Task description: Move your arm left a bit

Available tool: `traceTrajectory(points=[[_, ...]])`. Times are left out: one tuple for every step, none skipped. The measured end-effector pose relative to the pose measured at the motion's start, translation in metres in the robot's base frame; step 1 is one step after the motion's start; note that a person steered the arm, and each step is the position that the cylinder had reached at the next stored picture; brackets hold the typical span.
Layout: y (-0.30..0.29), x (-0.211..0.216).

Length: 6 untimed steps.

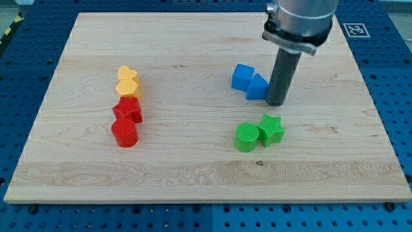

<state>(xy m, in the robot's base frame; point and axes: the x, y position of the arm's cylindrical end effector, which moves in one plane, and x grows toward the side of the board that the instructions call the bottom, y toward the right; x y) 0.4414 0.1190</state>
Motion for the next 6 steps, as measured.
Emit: traceTrajectory(points=[[-0.007, -0.020], [-0.007, -0.022], [0.000, 0.004], [-0.010, 0.023], [-0.064, 0.022], [-0.127, -0.001]])
